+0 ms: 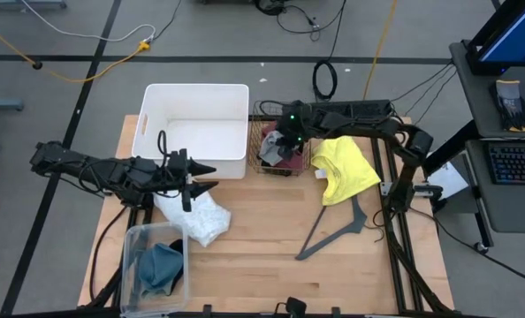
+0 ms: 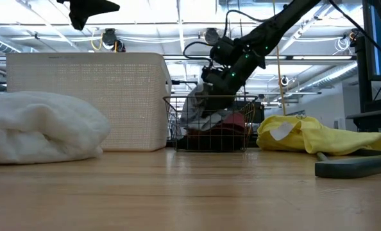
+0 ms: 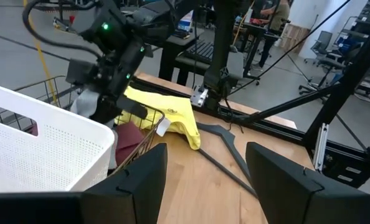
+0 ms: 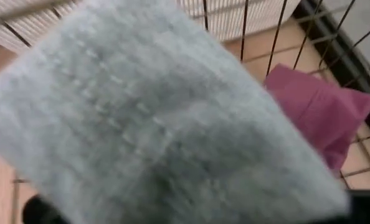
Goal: Pick & Place Cloths
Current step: Put the gray underwear into the wire basket, then put the yellow shirt into the white bin
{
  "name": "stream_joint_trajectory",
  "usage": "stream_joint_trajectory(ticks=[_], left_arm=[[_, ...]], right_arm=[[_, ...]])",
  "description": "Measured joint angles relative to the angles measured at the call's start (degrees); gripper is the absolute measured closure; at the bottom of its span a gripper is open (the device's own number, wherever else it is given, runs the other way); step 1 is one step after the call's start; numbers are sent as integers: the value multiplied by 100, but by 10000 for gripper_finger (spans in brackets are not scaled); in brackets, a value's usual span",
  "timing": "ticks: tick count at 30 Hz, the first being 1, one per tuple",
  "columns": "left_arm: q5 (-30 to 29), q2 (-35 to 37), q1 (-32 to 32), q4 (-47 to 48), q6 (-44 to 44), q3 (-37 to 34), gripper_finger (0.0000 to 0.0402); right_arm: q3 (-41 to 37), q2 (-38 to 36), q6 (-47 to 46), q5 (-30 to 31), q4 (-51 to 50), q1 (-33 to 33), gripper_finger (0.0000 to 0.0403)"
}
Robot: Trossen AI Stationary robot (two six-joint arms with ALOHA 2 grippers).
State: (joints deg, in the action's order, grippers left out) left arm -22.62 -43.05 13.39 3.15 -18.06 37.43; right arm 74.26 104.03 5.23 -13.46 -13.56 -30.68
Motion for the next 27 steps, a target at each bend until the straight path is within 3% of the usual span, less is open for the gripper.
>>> stream_joint_trajectory(ticks=[6,10,18,27], left_arm=[[117,0,0,1,-3,0,178],[154,0,0,1,24,0,179],[163,0,0,3,145,0,178],[444,0,0,1,256,0,179]], right_arm=[[4,26,38,890,9,42,346],[4,-74,280,1046,-40,44,318],[4,-65,316,1083,-206,113,221],[0,-381,973,2114,-342,322,120]])
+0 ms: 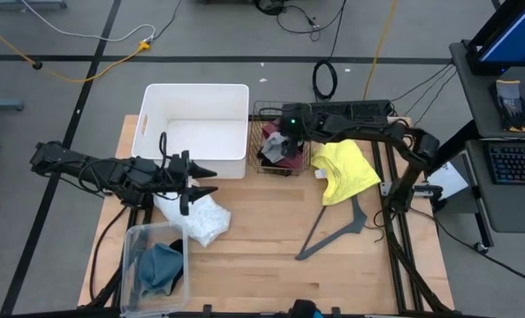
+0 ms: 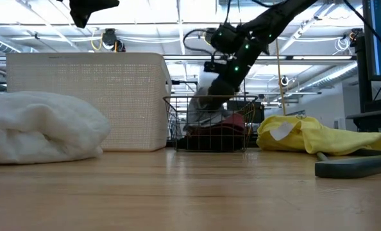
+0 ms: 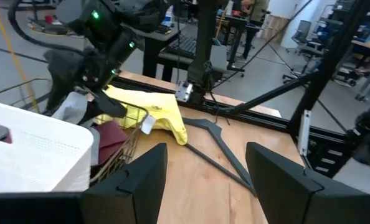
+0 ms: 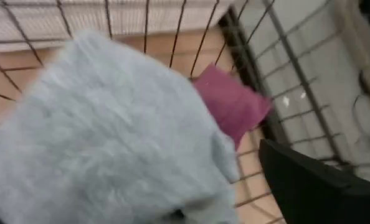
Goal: Pick & Place Cloths
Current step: Put the yellow shirt into the white bin
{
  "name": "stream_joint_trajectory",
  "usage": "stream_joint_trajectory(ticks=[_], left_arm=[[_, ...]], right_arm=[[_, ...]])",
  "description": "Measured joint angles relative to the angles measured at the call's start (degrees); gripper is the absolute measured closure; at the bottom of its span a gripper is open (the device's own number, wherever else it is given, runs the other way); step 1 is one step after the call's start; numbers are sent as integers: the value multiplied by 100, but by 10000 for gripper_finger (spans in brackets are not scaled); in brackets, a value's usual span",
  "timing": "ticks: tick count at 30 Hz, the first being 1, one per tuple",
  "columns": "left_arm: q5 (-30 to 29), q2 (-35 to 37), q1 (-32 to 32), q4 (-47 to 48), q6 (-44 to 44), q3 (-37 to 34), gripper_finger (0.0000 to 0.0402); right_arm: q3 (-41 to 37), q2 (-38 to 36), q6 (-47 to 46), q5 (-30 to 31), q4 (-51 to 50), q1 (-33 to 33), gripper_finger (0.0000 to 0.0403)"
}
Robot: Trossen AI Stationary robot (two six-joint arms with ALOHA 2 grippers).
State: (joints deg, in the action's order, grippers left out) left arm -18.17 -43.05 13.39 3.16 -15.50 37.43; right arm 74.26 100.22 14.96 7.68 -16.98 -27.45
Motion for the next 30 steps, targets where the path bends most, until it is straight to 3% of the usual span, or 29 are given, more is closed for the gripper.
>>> stream_joint_trajectory(ticks=[6,11,18,24,30], left_arm=[[26,0,0,1,23,0,178],[28,0,24,2,39,0,178],[48,0,24,2,37,0,178],[394,-2,22,3,17,0,178],[476,-2,24,4,-4,0,179]], right_arm=[[0,-492,700,19,63,99,87],[0,-980,599,157,461,172,90],[0,-1387,96,1355,857,266,116],[0,-1765,37,696,394,491,135],[3,-2183,-996,566,-1053,967,169]])
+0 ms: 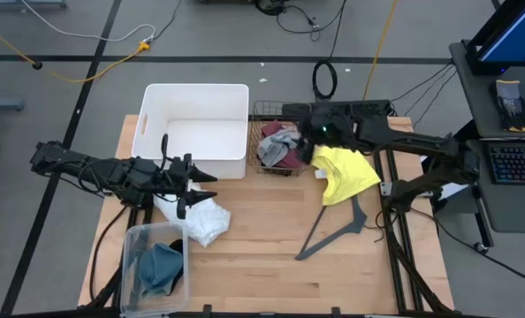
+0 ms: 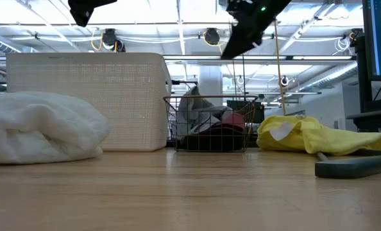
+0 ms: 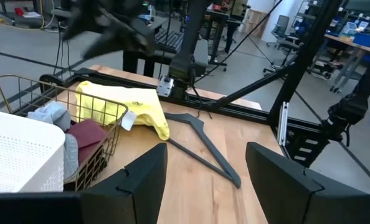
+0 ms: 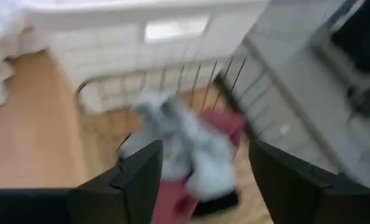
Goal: Pick & Place Cloths
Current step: Put the yellow shirt into the white bin
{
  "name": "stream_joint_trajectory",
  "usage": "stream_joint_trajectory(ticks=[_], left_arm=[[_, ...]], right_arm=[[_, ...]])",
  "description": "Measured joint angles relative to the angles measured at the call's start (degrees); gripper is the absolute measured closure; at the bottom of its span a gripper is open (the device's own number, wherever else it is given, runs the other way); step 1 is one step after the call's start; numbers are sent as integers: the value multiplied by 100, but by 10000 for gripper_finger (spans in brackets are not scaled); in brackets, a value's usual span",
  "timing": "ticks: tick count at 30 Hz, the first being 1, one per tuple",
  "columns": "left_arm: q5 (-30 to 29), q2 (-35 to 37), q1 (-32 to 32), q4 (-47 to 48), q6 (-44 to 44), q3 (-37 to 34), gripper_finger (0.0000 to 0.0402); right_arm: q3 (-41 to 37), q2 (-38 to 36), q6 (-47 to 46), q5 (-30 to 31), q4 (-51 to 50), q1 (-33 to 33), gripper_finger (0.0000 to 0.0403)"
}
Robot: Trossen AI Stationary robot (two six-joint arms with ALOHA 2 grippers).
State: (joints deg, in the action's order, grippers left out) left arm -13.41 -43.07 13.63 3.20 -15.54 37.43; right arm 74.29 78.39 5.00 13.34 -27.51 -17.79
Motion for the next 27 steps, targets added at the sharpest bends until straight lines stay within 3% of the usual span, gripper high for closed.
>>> stream_joint_trajectory(ticks=[5,9,19,27], left_arm=[[0,0,-3,0,0,0,178],[0,0,-4,0,-21,0,178],[-8,0,-4,1,-155,0,178],[-10,1,-4,0,-452,0,179]], right_arm=[[2,-285,-1081,0,-1353,406,198],[0,-415,-1661,-2,-2349,667,199],[0,-463,-2435,15,-4477,840,133],[-103,-466,-2535,22,-4773,644,95]])
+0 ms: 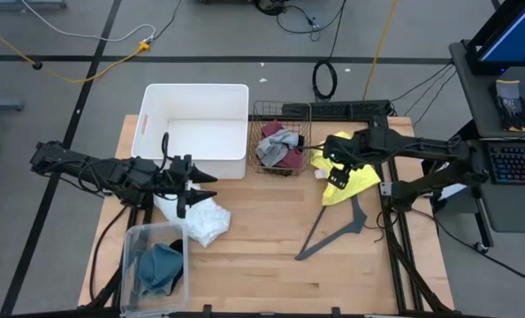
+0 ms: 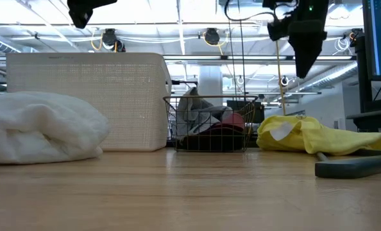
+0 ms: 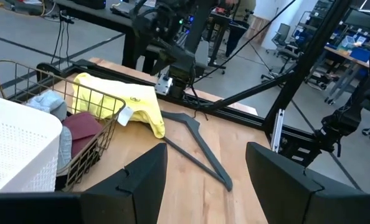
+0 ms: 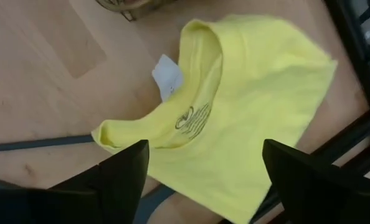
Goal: Pick & Place Cloths
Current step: Put the yellow shirt into the white bin
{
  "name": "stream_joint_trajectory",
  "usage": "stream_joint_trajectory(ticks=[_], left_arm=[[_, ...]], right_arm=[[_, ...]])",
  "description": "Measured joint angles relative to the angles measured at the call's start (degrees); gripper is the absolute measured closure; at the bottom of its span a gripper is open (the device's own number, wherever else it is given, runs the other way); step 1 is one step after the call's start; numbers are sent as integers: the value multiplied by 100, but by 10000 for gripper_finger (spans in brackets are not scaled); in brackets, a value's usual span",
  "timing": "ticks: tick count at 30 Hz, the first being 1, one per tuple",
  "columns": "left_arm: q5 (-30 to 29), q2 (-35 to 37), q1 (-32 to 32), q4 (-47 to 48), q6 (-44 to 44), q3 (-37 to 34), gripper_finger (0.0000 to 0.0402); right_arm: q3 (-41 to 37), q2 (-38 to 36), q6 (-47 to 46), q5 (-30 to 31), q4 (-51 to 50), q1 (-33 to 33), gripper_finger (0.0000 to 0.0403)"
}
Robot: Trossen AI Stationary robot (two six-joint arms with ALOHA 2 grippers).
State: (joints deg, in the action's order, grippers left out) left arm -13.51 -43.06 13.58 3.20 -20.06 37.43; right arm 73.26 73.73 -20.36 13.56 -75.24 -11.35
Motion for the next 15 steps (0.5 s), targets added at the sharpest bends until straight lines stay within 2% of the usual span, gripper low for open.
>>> stream_joint_trajectory(ticks=[6,15], left_arm=[[-1,0,0,-2,-126,0,178],[-151,-1,2,-41,-303,0,178]], right_arm=[[-700,-75,24,0,121,-249,88],[-1942,-212,61,-177,1067,-660,87]])
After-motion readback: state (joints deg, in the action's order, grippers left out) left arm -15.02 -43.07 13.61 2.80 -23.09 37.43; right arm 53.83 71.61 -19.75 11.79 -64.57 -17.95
